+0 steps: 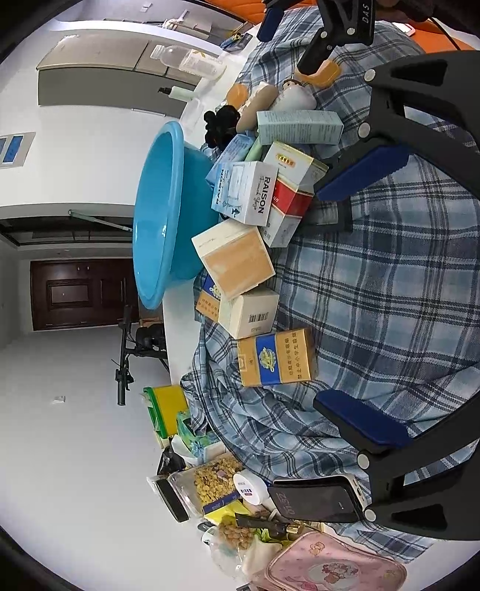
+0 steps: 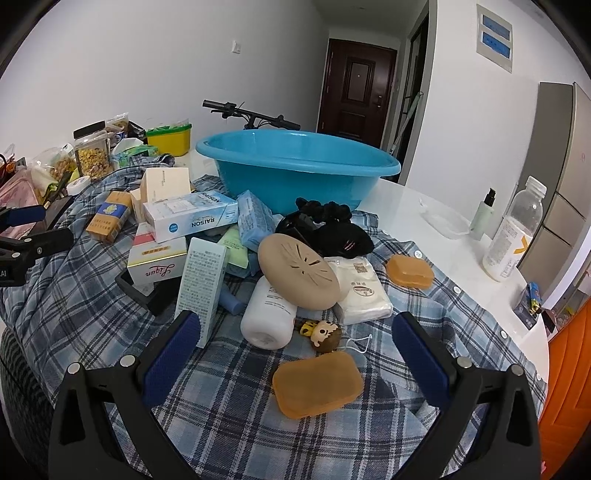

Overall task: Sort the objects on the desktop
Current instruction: 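Reach the left tool toward the gold-and-blue cigarette pack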

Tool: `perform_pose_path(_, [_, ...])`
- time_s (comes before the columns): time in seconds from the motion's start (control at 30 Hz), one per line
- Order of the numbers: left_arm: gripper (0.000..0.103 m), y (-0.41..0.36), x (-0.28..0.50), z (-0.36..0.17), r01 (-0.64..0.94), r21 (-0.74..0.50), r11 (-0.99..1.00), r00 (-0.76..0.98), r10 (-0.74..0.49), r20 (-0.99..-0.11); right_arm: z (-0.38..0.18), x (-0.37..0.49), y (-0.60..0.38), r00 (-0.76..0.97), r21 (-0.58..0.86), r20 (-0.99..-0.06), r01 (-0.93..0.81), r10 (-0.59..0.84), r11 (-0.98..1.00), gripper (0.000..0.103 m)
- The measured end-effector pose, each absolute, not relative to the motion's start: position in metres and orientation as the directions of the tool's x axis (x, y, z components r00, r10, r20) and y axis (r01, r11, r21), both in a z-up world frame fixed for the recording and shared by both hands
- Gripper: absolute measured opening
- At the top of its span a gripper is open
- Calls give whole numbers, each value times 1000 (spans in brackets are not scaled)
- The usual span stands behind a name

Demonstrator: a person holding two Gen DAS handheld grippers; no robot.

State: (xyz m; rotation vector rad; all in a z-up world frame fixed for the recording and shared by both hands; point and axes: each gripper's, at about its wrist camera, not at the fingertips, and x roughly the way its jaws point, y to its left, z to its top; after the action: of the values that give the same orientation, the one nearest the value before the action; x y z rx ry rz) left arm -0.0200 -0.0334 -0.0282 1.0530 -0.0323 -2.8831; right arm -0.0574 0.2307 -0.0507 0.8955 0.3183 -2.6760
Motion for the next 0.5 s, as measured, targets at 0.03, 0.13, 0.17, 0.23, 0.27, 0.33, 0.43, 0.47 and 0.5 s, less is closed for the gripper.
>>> perform_pose_path(0.03, [103, -35, -21, -28, 65, 45, -997, -761, -79, -644, -51, -57, 231, -760, -112, -615, 349, -210, -931, 103])
perform_pose_path(0.13, [103, -39, -25, -30, 86, 52, -995, -753, -99, -650, -52, -58, 229, -757, -114, -619, 350, -209, -930, 103])
perform_pose_path(0.17, [103, -40, -26, -30, 92, 53, -994, -751, -105, -652, -52, -58, 229, -756, -116, -620, 352, -209, -929, 103])
perform_pose_path(0.23, [103, -45, -30, -32, 108, 59, -992, -745, -120, -656, -53, -57, 228, -756, -117, -619, 358, -214, -926, 103])
perform_pose_path(0.27, [103, -46, -31, -33, 112, 61, -992, -742, -125, -659, -53, -57, 227, -756, -119, -619, 359, -213, -926, 103])
perform_pose_path(0.33, [103, -50, -35, -36, 122, 59, -991, -732, -130, -669, -55, -58, 226, -755, -122, -621, 358, -211, -926, 103])
perform_pose_path(0.43, [103, -49, -37, -40, 117, 59, -991, -730, -126, -672, -57, -60, 227, -752, -111, -623, 358, -216, -927, 103])
perform_pose_path(0.47, [103, -48, -36, -40, 115, 62, -991, -729, -127, -673, -57, -61, 228, -750, -108, -625, 357, -216, -928, 103])
perform_pose_path(0.5, [103, -47, -36, -41, 113, 63, -992, -728, -126, -674, -57, -62, 228, -749, -106, -627, 356, -215, -929, 103])
